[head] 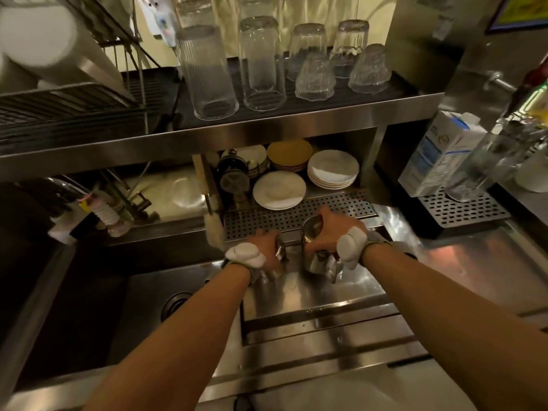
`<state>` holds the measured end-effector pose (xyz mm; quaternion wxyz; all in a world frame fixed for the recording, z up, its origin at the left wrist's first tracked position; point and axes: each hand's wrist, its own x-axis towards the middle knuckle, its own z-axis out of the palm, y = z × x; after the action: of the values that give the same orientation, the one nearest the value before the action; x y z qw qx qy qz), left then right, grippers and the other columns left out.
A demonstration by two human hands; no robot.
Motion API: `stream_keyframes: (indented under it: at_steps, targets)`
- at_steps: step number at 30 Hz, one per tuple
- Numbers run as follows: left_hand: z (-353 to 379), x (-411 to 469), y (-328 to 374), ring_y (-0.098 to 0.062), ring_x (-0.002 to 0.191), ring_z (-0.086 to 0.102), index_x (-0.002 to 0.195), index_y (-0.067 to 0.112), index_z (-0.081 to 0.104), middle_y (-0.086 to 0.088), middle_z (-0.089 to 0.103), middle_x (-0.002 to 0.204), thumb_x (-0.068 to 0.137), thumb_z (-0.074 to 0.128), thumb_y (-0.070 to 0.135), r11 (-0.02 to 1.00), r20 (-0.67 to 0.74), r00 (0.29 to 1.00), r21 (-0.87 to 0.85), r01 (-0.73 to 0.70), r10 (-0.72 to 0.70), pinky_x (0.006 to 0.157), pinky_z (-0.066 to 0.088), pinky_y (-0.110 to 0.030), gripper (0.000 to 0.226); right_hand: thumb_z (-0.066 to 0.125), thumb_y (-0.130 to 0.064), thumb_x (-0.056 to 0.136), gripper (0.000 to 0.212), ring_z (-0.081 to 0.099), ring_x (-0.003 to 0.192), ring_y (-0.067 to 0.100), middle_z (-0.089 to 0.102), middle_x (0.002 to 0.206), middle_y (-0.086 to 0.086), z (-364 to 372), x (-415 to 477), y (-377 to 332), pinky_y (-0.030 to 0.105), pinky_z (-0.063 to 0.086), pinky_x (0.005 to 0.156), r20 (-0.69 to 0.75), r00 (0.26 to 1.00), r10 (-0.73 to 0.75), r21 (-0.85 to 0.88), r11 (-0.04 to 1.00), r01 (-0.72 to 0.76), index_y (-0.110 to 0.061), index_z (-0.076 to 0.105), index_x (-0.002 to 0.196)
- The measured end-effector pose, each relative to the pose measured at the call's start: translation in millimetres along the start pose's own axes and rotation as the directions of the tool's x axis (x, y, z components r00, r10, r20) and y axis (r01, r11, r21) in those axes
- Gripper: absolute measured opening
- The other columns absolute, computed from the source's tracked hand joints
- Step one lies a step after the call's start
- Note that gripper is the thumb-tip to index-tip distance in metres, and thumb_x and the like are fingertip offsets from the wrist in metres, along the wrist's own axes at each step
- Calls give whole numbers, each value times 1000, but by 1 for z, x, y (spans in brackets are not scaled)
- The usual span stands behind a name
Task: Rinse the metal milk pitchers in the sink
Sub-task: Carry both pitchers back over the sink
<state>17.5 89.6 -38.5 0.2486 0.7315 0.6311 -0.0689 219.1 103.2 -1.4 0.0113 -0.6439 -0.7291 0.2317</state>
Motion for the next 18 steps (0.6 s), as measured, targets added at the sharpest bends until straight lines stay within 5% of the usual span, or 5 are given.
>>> stream_keyframes:
  at_steps: [5, 9, 18]
  targets:
    - [7, 6, -5, -33, 100, 60, 126, 24, 41, -10, 51, 120, 53, 79, 41, 999, -44, 999, -29, 19, -21, 77, 52, -36, 84, 73, -66, 44, 96, 59, 89, 26, 63, 106, 5, 7, 2, -6, 39, 52, 79, -2, 1000, 10, -42, 999, -10, -20, 41, 123]
    - [-2, 1, -6, -26, 97, 59, 118, 23, 47, -6, 56, 116, 48, 81, 45, 991, -110, 992, -131, 40, -55, 71, 49, -33, 81, 68, -69, 33, 101, 51, 77, 20, 56, 94, -2, -1, -2, -14, 30, 43, 64, -6, 1000, -5, -48, 999, 5, -20, 44, 118]
    - [-52, -67, -63, -30, 96, 62, 122, 24, 43, -7, 60, 115, 43, 78, 53, 987, -321, 941, -149, 60, -105, 75, 56, -39, 91, 64, -75, 42, 100, 54, 79, 19, 61, 99, 1, -7, -10, -99, 34, 50, 68, -103, 970, -222, -84, 973, 214, -21, 42, 123]
